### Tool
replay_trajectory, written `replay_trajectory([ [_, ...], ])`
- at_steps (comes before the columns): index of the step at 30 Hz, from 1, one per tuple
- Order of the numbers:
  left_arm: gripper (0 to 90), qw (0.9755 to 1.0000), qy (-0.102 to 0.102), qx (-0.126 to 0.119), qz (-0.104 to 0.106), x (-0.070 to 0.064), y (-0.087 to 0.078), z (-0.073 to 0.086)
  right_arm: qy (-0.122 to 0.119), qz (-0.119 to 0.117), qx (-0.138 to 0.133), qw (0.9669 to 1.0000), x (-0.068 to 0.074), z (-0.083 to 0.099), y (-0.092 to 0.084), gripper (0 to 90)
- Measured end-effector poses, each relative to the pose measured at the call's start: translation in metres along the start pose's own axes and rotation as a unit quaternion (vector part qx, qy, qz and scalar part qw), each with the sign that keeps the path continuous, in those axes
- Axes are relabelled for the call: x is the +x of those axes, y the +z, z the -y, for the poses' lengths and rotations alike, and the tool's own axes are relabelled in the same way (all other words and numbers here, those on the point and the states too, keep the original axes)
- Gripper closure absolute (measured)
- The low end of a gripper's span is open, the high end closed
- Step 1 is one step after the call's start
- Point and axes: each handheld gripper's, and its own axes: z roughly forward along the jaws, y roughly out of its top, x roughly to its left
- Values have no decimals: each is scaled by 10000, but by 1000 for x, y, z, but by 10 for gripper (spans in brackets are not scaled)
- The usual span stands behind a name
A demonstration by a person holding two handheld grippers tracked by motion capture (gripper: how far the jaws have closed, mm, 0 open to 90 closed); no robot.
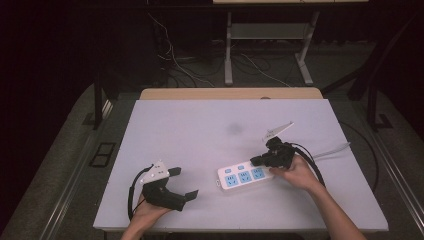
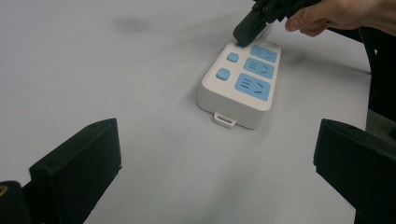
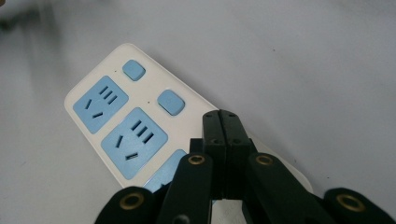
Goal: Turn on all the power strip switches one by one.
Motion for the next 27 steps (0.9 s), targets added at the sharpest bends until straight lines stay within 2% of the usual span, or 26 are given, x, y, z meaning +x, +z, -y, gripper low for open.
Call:
replay_trajectory([
  [8,0,10000,-16,-28,-8,1,-1,0,-43,2,-31,10000,0,1,0,900],
  [11,0,10000,-17,-47,-9,2,-1,0,64,-103,-153,9998,-3,2,-1,900],
  [22,0,10000,-5,-60,3,1,-1,0,129,-81,-107,9998,-2,0,-1,900],
  [27,0,10000,1,-57,12,1,0,-1,150,-85,-141,9998,-2,-3,-6,900],
])
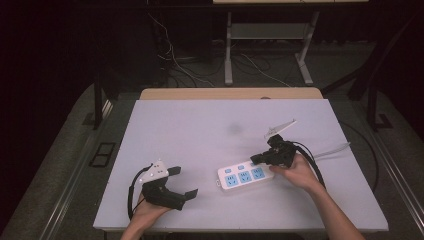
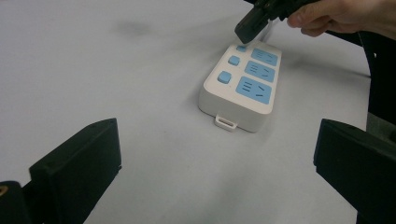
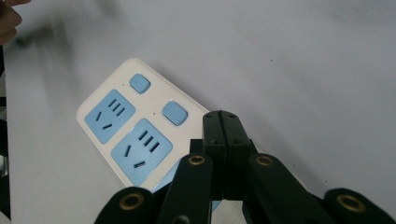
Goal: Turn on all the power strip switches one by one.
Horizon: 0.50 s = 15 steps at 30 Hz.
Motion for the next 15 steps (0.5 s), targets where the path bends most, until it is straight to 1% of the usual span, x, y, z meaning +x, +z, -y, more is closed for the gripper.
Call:
replay_trajectory([
  [8,0,10000,3,4,1,0,0,0,-135,-3,9,9999,9,-11,-10,900],
  [15,0,10000,12,-2,0,0,-1,0,-266,-38,5,9996,17,-22,-14,900],
])
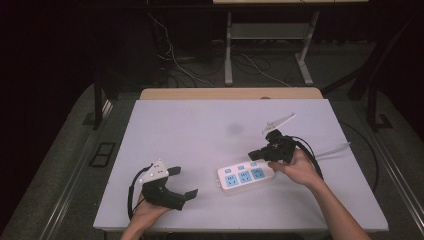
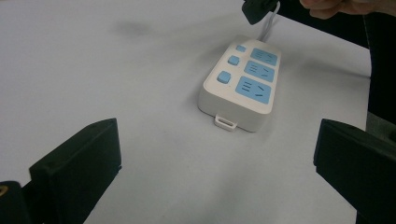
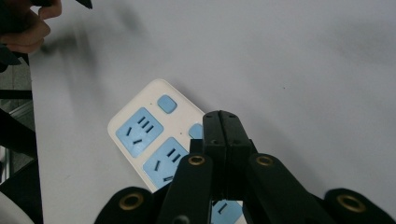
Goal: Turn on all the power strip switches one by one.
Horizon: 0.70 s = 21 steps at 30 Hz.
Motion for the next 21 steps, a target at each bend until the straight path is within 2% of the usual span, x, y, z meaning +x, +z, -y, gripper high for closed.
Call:
replay_trajectory([
  [9,0,10000,11,-8,1,0,0,0,-113,-70,102,9999,7,-12,5,900],
  [21,0,10000,-8,-32,-5,0,-1,0,-137,-138,231,9995,8,-14,19,900],
])
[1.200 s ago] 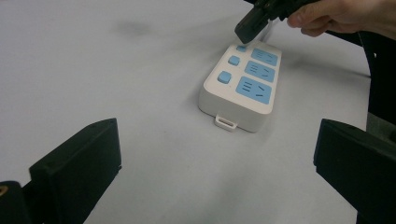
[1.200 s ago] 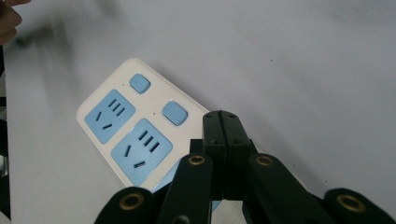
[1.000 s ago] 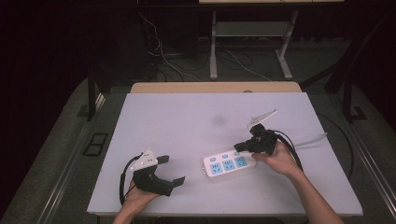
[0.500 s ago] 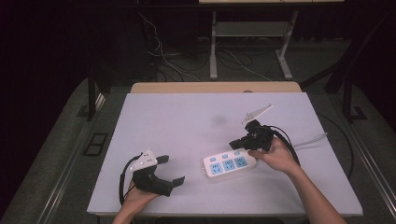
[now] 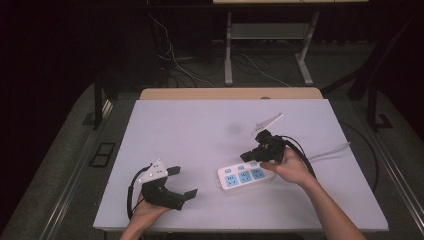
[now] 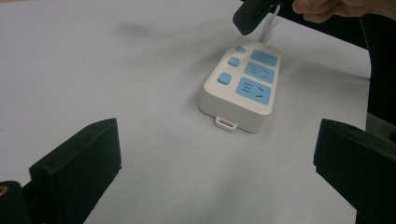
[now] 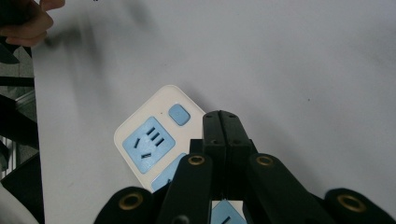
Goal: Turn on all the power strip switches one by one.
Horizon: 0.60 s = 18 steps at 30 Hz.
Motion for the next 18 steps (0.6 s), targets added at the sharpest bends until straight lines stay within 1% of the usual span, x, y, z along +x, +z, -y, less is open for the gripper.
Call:
replay_trajectory([
  [9,0,10000,-4,-2,-14,1,-1,0,33,-31,86,10000,-3,0,7,899],
  [18,0,10000,4,-4,-6,1,-1,0,28,-61,198,9998,-2,1,13,900],
])
